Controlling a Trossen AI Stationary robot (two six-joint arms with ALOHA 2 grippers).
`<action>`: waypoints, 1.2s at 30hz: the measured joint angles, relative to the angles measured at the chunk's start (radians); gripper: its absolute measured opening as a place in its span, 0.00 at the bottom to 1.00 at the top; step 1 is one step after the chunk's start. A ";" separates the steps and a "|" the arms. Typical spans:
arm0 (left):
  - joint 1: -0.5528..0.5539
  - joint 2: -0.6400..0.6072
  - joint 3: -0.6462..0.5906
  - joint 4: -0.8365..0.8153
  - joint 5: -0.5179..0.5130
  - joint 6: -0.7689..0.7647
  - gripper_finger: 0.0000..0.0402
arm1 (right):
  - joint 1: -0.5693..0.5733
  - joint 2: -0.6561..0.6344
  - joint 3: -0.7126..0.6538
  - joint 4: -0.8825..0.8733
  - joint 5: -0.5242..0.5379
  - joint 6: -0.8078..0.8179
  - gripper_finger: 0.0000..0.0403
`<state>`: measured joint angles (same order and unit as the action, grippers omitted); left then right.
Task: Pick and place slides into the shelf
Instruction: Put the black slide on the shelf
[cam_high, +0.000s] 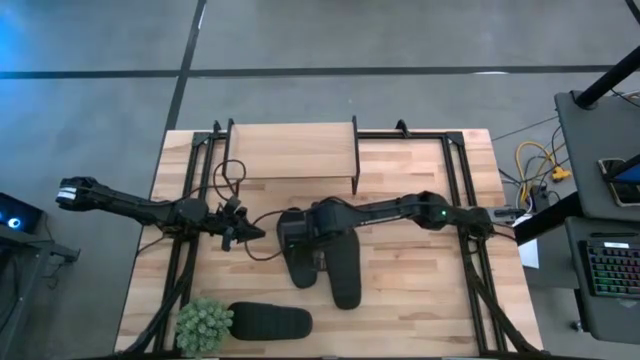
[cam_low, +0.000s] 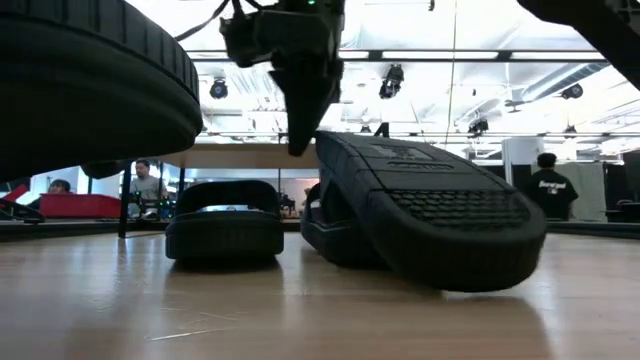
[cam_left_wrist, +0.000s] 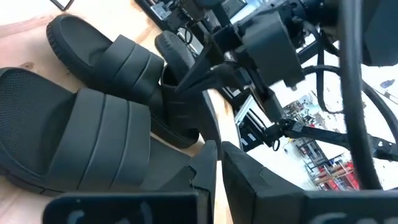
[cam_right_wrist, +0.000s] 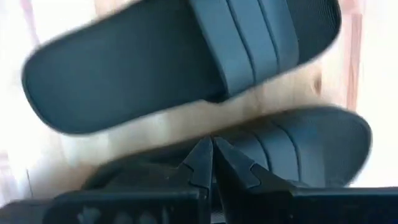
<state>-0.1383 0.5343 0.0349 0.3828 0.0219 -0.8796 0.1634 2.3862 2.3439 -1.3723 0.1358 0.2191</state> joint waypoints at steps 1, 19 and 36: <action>0.001 0.000 0.000 0.000 0.000 0.000 0.03 | 0.000 -0.004 0.001 -0.019 0.001 0.009 0.02; 0.000 0.079 0.000 0.001 -0.002 0.005 0.03 | 0.089 -0.067 -0.019 -0.199 -0.139 0.271 0.02; 0.000 0.151 0.000 0.009 -0.003 0.005 0.03 | 0.207 -0.083 -0.194 -0.198 -0.130 0.696 0.02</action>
<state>-0.1387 0.6850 0.0345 0.3916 0.0193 -0.8745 0.3702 2.3031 2.1498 -1.5702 0.0057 0.9154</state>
